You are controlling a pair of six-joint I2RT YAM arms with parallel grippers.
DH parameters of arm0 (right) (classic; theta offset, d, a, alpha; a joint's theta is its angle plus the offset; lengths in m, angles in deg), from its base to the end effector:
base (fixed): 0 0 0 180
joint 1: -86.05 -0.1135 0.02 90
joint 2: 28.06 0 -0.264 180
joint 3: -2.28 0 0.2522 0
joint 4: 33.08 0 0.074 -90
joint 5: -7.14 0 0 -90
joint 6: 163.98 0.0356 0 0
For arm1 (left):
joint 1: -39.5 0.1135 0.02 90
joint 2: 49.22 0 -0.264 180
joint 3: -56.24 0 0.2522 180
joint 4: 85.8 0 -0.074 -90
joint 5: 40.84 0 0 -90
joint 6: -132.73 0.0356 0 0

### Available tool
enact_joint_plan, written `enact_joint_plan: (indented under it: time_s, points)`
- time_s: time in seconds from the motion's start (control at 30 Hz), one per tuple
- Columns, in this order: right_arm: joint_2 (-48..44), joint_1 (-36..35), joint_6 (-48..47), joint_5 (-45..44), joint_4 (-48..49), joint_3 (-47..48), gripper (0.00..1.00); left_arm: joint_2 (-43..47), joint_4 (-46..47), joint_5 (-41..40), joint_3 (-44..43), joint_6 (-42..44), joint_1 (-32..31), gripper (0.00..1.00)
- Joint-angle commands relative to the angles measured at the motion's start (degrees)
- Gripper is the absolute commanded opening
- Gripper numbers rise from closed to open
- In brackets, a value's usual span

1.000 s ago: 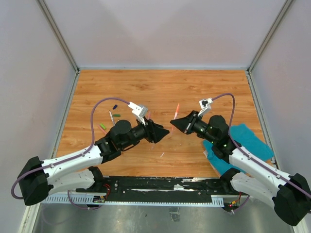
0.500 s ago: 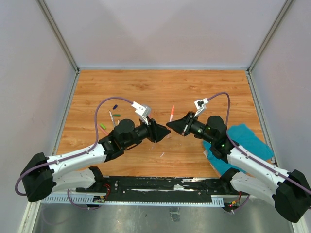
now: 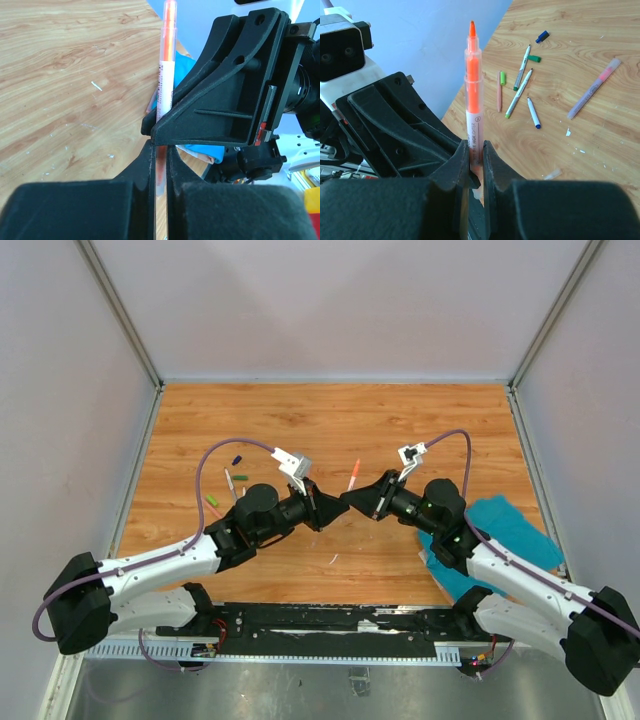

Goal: Insert the pens into the pen caps
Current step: Adjust the pen.

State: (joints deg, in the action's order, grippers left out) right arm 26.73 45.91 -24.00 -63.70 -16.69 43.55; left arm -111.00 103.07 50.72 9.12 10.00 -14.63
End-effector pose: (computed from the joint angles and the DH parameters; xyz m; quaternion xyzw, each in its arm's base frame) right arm 0.1610 0.1511 0.2756 -0.0619 0.6874 0.5868 0.4235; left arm 0.1446 -0.2017 0.2712 0.1467 0.7273 -0.4682 0.4799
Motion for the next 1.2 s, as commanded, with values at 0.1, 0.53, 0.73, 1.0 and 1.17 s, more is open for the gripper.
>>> enact_joint_plan:
  time_s: [0.1,0.53,0.73,1.0,1.17]
  points:
    - [-2.6,-1.1,-3.4,-1.1,-2.5,3.3,0.17,0.0,2.9,0.0,-1.6,0.7,-0.4,0.00]
    - [-3.8,-1.1,-11.0,-8.7,-12.0,8.3,0.33,0.1,3.9,1.2,-0.9,0.4,-0.4,0.00]
    - [-2.3,-1.1,-11.5,-8.7,-12.1,9.3,0.17,0.5,3.9,1.3,-0.8,0.6,-0.4,0.00]
    - [-2.3,-1.1,-10.3,-6.7,-12.0,8.5,0.01,1.0,3.2,0.6,-1.3,0.9,-0.4,0.36]
    - [-2.8,-1.1,-9.0,-4.1,-11.0,6.9,0.01,1.7,2.9,-0.5,-1.5,1.0,-0.4,0.43]
